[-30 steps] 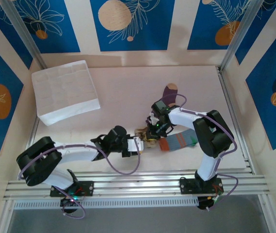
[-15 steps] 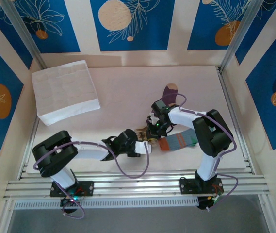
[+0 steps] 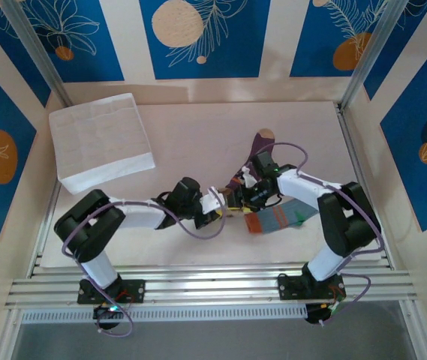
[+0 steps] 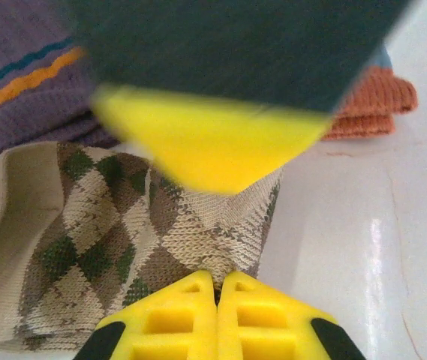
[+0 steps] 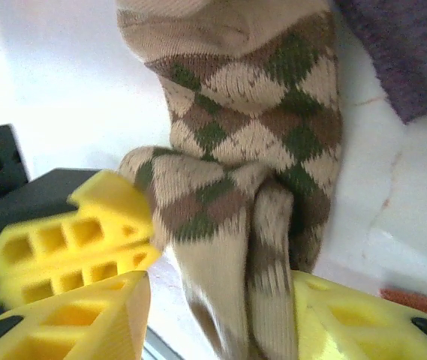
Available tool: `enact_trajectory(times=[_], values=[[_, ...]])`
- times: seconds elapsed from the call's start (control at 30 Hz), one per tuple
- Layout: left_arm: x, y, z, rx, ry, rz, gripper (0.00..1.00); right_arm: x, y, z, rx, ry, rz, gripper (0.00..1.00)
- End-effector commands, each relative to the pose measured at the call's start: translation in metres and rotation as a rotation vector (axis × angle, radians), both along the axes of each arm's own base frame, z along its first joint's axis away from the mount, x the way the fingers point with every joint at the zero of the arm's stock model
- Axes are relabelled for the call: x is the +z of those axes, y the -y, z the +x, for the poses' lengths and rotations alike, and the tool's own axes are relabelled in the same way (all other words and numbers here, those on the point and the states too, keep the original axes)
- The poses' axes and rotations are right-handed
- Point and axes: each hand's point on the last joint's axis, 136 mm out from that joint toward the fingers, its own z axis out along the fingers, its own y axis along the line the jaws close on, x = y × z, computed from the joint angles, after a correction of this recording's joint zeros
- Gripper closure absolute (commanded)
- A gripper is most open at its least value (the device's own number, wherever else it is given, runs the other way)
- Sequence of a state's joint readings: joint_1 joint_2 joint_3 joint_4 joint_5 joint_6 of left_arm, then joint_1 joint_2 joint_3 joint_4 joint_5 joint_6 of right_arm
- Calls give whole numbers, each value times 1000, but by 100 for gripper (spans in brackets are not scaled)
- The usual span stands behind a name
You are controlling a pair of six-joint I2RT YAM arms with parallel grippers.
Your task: Roll the socks
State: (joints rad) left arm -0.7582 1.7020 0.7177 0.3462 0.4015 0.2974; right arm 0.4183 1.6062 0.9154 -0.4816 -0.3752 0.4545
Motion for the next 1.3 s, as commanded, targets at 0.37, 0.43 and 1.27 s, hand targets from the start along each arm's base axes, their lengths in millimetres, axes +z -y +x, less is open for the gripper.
enact_trajectory(times=[0.37, 0.43, 1.27], values=[[-59, -32, 3, 210, -638, 33, 99, 7, 11, 20, -81, 80, 47, 45], [-63, -34, 4, 221, -673, 43, 100, 4, 10, 25, -78, 81, 42, 45], [-74, -45, -16, 210, -629, 171, 86, -40, -26, 6, 140, -13, -242, 84]])
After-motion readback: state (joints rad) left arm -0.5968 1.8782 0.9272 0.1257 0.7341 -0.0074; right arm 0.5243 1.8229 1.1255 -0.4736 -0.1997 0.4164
